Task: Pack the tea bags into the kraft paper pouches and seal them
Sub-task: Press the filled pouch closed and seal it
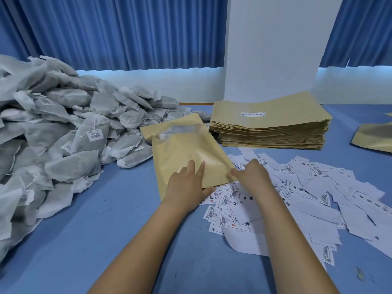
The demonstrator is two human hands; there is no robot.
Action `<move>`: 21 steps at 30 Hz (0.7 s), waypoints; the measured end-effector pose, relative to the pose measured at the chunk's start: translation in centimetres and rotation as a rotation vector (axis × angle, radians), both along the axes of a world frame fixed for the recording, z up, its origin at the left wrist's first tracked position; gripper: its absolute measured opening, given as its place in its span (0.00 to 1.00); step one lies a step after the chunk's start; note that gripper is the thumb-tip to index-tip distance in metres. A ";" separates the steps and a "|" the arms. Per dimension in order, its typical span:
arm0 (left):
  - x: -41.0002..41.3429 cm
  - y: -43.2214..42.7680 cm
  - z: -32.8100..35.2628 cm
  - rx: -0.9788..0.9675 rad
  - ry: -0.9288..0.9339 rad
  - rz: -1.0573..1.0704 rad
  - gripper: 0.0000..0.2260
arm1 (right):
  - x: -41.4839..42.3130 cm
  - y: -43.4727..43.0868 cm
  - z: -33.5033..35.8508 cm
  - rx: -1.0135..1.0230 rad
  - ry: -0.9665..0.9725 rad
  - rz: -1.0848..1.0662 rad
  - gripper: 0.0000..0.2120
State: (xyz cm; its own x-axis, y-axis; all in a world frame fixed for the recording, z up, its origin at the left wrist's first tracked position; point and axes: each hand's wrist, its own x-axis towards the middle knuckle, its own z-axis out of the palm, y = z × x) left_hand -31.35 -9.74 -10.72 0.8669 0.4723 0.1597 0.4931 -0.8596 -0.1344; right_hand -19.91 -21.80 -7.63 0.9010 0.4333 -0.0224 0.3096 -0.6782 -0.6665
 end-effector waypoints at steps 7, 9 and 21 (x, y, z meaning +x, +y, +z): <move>0.2 -0.2 0.4 -0.087 -0.134 -0.098 0.23 | 0.0 1.2 -0.2 0.366 0.292 -0.019 0.07; 0.3 0.1 0.5 -0.023 -0.218 -0.108 0.21 | -0.1 1.2 0.0 0.599 0.462 -0.090 0.06; -1.1 -5.9 1.6 -1.280 -0.786 -0.233 0.17 | -2.1 1.1 0.5 1.113 0.873 -0.228 0.09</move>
State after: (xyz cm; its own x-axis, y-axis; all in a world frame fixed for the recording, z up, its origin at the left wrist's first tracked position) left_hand -32.42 -15.69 -9.08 0.8323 0.5154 0.2040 -0.0770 -0.2569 0.9634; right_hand -21.97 -20.69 -7.14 0.8267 0.4434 -0.3464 -0.5115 0.3358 -0.7910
